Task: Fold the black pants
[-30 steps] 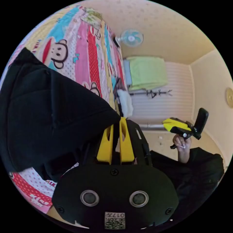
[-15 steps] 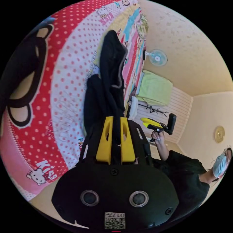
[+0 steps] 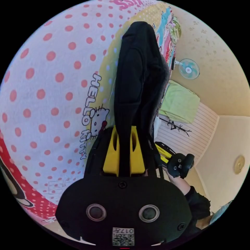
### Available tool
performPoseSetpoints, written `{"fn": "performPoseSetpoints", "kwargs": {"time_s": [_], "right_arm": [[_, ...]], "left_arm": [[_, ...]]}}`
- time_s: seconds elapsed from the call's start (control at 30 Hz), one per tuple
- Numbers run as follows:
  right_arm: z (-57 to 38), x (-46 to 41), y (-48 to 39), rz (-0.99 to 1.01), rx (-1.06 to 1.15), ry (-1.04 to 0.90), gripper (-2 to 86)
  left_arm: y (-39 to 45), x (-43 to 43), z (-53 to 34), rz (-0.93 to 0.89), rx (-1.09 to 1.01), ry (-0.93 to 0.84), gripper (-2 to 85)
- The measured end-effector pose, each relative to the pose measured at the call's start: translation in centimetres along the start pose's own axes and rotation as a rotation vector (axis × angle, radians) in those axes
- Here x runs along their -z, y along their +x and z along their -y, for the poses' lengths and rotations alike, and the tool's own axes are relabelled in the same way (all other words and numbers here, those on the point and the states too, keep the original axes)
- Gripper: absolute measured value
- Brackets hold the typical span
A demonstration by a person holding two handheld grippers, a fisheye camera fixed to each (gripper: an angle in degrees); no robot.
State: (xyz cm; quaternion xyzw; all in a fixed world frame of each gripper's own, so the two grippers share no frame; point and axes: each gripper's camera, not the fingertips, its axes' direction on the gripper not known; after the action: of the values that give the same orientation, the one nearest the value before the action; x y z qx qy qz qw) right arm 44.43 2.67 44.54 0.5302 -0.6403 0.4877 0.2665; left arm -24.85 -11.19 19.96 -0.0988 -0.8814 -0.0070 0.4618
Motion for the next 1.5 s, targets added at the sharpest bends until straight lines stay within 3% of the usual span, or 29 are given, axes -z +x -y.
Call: {"fn": "performPoseSetpoints", "kwargs": {"time_s": [0.1, 0.33, 0.47, 0.67, 0.83, 0.93, 1.03, 1.1, 1.17, 1.2, 1.27, 1.4, 1.5], "right_arm": [[-6.4, 1.7, 3.8, 0.050, -0.117, 0.160, 5.2], [-30.3, 5.9, 10.9, 0.481, -0.236, 0.608, 4.6], [-41.0, 8.1, 11.9, 0.493, -0.158, 0.812, 4.4], [-54.8, 11.2, 16.0, 0.620, 0.198, 1.213, 4.0], [-63.5, 11.3, 22.5, 0.726, 0.232, 1.505, 3.5], [-64.8, 11.0, 26.7, 0.769, 0.072, 1.546, 3.5], [-62.5, 11.9, 31.1, 0.655, -0.103, 1.585, 3.7], [-58.6, 12.9, 35.2, 0.617, -0.211, 1.584, 4.0], [-53.4, 12.9, 40.5, 0.610, -0.376, 1.563, 4.1], [-50.1, 11.9, 44.2, 0.672, -0.517, 1.462, 4.2], [-46.1, 9.2, 48.2, 0.764, -0.575, 1.279, 5.2], [-43.3, -2.8, 49.2, 0.851, -0.551, 1.108, 6.0], [-40.9, -15.2, 47.6, 0.876, -0.583, 0.812, 6.1]], "left_arm": [[2.1, -0.7, -5.6, 0.007, -0.121, 0.090, 5.2], [11.7, -1.8, -27.0, -0.082, -0.447, 0.345, 5.1], [19.7, -0.1, -38.7, 0.014, -0.669, 0.566, 5.0], [31.1, 1.5, -51.1, 0.256, -1.098, 0.760, 4.9], [35.9, -0.5, -57.2, 0.342, -1.214, 0.902, 4.8], [36.9, -0.9, -54.7, 0.331, -1.168, 0.892, 4.8], [38.8, 0.0, -46.9, 0.404, -1.147, 0.878, 4.9], [39.8, 1.6, -38.7, 0.422, -1.023, 0.840, 5.2], [37.9, 3.8, -27.6, 0.373, -0.760, 0.768, 7.4], [36.6, 4.1, -25.3, 0.373, -0.674, 0.752, 8.2], [30.3, 3.0, -20.2, 0.383, -0.403, 0.671, 11.1], [19.4, -3.0, -18.7, 0.431, -0.315, 0.522, 10.1], [8.6, -10.0, -17.8, 0.455, -0.154, 0.288, 11.4]]}}
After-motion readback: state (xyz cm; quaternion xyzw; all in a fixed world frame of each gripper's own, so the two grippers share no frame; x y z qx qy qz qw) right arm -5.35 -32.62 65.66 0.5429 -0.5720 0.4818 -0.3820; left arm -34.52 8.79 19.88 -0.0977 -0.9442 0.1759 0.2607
